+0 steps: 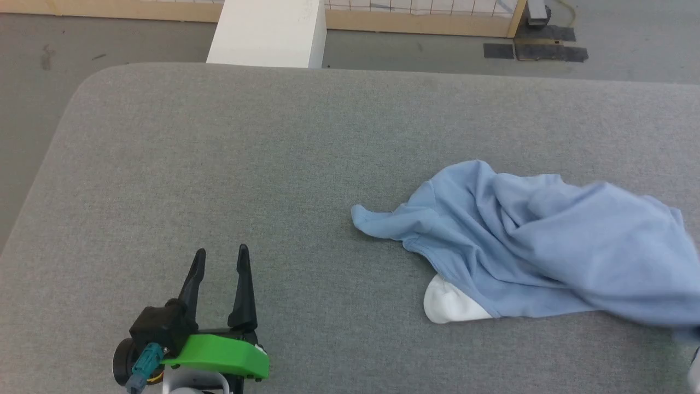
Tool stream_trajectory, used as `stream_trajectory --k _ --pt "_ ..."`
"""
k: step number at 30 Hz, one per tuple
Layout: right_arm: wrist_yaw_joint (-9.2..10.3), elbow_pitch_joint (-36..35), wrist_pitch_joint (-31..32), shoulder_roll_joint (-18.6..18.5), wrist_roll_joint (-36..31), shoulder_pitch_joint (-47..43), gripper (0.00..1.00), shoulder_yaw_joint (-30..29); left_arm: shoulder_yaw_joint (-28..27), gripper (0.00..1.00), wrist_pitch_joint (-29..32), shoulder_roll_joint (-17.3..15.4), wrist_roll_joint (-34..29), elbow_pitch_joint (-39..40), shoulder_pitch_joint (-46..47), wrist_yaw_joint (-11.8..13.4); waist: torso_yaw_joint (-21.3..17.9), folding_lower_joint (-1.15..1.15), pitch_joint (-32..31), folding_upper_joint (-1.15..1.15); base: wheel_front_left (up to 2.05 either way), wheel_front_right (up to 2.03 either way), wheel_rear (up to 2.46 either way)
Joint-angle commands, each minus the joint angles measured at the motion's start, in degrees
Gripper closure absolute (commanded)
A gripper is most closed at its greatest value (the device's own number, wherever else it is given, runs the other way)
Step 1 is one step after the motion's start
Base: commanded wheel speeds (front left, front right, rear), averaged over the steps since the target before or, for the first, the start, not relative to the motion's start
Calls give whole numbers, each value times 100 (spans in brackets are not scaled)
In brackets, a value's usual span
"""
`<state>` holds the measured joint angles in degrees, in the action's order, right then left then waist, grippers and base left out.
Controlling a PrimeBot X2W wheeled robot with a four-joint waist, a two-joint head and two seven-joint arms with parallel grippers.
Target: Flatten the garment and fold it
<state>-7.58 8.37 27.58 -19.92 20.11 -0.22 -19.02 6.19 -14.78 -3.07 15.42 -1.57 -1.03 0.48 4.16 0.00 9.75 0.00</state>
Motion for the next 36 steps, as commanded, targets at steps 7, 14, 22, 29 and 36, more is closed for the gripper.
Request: stream_trajectory --k 7,14,22,29,36 --pt "9 232 -230 635 -215 -394 0 42 -29 0 -22 18 -78 -71 55 -35 -33 0 -2 0 0 0 0" --pt "9 -809 209 540 263 70 0 237 -54 0 -22 18 -60 -92 -17 -26 -99 0 -148 0 0 0 0" --pt "9 -2544 1804 268 619 894 0 316 84 0 -22 19 63 -96 -28 11 23 0 -229 0 0 0 0" --pt "9 -1138 2732 429 239 2137 0 621 209 0 -22 19 60 -57 125 -6 365 0 127 0 0 0 0" --pt "9 131 2934 409 -183 2680 0 1052 352 0 -22 19 72 -88 305 -18 780 0 384 0 0 0 0"
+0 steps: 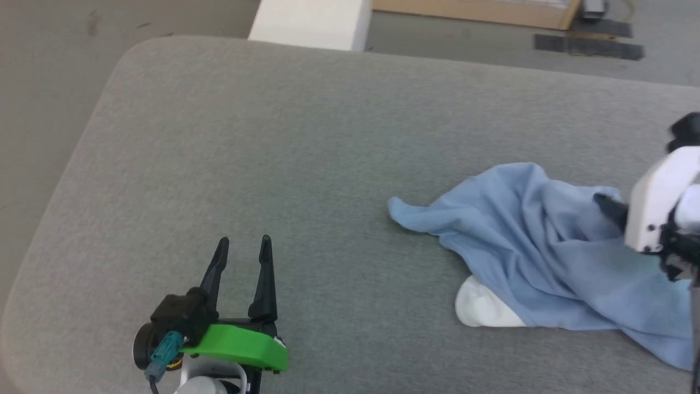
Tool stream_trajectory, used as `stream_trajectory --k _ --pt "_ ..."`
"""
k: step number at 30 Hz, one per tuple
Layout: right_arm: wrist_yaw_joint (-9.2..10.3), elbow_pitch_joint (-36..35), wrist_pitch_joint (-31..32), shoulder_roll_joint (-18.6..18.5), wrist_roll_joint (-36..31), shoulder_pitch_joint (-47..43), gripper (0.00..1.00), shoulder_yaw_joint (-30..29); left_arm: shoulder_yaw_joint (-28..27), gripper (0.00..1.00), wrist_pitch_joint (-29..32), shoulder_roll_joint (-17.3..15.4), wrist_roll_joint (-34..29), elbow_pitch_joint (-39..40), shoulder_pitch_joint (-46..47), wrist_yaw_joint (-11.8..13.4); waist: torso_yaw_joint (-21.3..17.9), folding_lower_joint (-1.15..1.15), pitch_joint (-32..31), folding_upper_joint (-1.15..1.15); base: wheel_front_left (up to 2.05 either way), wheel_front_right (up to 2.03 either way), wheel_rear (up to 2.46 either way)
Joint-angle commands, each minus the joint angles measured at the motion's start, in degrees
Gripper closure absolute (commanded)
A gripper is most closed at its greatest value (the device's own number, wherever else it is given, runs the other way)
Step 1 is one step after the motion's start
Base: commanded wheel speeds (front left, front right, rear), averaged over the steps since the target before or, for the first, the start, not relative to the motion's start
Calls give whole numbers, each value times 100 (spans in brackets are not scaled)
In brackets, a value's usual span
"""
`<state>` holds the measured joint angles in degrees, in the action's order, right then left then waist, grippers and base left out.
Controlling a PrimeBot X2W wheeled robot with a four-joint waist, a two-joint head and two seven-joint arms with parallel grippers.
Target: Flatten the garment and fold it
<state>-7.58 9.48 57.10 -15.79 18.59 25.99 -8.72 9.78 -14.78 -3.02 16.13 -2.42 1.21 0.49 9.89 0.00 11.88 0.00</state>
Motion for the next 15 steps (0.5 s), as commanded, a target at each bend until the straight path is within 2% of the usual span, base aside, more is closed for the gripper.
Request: stream_trajectory --k 1,8,10,11,12,15 --pt "9 179 -41 -20 -103 78 0 105 12 0 -22 14 3 -10 96 -22 259 0 195 0 0 0 0" --pt "9 965 169 -125 -433 29 0 323 147 0 -22 14 74 1 271 -13 517 0 440 0 0 0 0" --pt "9 958 10 -213 -460 73 67 422 172 0 -22 14 107 11 323 18 547 0 482 0 0 0 0" --pt "9 939 -59 -250 -463 96 91 460 175 0 -22 14 120 17 331 32 550 0 485 0 0 0 0" --pt "9 893 -170 -309 -436 154 100 540 176 0 -22 14 139 15 338 54 543 0 468 0 0 0 0" --pt "9 736 -391 -474 -313 376 100 736 173 0 -22 14 177 -21 300 89 516 0 376 0 0 0 0"
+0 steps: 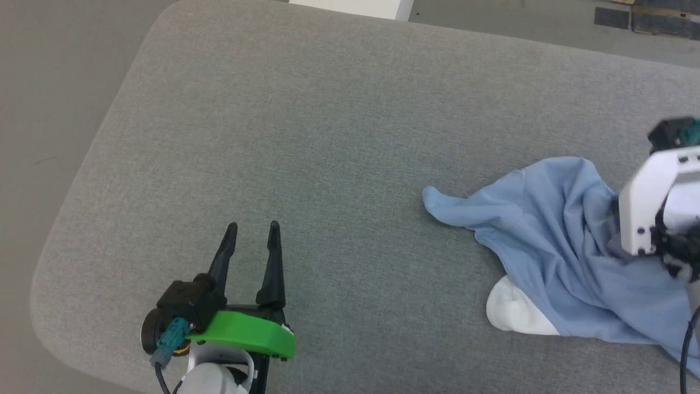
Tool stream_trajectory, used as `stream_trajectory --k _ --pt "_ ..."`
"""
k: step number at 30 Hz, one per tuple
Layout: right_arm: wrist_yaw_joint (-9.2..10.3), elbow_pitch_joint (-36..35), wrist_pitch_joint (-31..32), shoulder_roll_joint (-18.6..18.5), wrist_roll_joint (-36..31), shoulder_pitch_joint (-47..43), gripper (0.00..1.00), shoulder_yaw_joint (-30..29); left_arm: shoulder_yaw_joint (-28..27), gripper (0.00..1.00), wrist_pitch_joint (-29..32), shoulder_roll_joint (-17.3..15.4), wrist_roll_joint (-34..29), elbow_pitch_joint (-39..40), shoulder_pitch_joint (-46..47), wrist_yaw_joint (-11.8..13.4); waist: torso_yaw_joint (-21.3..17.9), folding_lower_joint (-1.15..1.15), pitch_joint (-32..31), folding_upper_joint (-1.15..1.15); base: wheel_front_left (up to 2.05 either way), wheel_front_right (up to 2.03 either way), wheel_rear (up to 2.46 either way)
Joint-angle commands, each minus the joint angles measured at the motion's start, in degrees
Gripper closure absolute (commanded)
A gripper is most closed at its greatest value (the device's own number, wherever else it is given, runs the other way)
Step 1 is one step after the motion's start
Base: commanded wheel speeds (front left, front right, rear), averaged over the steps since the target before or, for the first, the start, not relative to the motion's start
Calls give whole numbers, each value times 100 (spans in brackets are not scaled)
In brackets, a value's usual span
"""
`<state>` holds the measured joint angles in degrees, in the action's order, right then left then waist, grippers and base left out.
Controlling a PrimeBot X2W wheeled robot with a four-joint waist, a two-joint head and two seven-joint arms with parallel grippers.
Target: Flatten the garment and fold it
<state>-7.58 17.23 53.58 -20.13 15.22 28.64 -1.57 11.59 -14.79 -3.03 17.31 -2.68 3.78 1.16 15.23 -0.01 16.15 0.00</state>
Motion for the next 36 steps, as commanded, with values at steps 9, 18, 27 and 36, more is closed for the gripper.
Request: stream_trajectory --k 9,18,27,36 --pt "9 -665 -514 -495 305 1624 100 937 108 0 -21 15 211 26 27 83 189 1 -73 0 0 0 0" --pt "9 -90 -831 -262 307 2430 100 1631 172 0 -21 15 331 36 112 114 471 1 288 0 0 0 0" --pt "9 1335 -1597 -490 4 2039 100 1661 612 0 -21 15 529 -1 423 108 961 1 658 0 0 0 0" --pt "9 2026 -1756 -230 -45 2330 0 1697 740 0 -21 15 594 -68 588 183 882 1 712 0 0 0 0"
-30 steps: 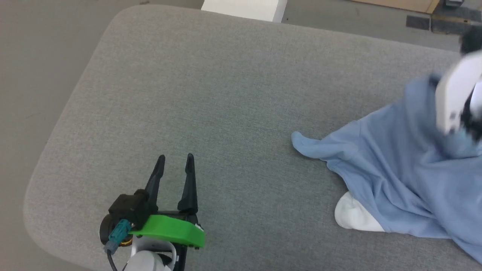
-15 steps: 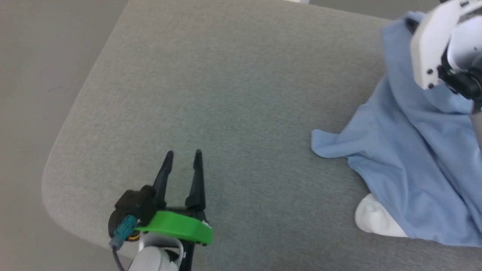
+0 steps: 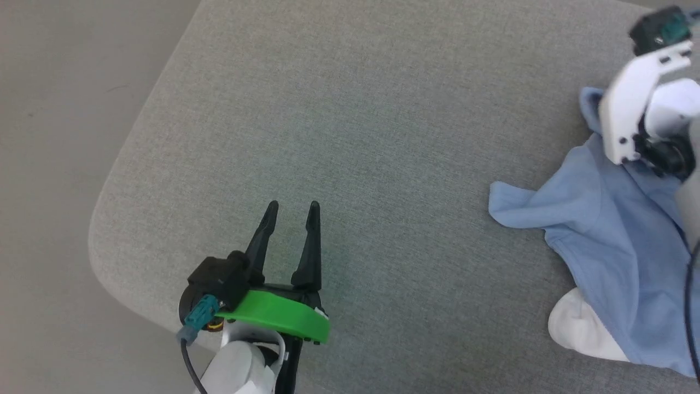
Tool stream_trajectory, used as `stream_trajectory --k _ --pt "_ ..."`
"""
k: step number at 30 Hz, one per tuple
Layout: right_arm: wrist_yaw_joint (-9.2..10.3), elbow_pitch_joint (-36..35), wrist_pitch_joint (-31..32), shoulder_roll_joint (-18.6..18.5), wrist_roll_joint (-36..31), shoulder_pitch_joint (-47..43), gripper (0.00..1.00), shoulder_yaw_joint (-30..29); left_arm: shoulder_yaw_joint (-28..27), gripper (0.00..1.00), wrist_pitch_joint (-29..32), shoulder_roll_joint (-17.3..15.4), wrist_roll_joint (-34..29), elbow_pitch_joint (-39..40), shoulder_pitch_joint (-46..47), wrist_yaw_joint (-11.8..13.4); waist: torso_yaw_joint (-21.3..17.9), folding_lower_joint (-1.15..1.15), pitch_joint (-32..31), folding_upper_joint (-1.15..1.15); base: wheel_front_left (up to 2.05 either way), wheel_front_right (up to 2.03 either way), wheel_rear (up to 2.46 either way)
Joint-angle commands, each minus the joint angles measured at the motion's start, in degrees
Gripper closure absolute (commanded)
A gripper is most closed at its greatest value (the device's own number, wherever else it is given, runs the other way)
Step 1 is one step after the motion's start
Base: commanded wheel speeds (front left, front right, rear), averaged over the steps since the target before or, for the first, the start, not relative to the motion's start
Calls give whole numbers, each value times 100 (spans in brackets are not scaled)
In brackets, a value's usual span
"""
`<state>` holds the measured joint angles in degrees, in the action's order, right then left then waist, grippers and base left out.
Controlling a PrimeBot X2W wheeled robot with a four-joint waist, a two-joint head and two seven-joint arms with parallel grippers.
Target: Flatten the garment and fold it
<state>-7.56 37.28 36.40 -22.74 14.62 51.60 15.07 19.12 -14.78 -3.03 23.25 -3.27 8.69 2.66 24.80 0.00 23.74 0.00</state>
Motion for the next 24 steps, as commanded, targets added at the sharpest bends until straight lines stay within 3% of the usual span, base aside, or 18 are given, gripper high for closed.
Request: stream_trajectory --k 1,7,13,20,24 --pt "8 0 -83 51 63 82 0 83 -38 0 -22 15 -14 -21 90 39 -126 0 -95 0 0 0 0" --pt "8 -245 -95 58 523 211 0 208 -286 0 -22 15 -195 -102 -78 17 -516 0 -582 0 0 0 0" --pt "8 -985 -313 -56 845 -187 0 -205 -539 0 -22 15 -400 -107 -337 -47 -820 0 -1099 0 0 0 0" --pt "8 -2624 -874 205 787 -1805 0 -1295 -858 0 -22 -32 -571 -23 -795 -102 -1184 0 -1569 0 0 0 0" --pt "8 -3638 -1430 693 456 -3035 0 -2002 -955 0 -22 -58 -629 48 -1030 -130 -1377 0 -1718 0 0 0 0"
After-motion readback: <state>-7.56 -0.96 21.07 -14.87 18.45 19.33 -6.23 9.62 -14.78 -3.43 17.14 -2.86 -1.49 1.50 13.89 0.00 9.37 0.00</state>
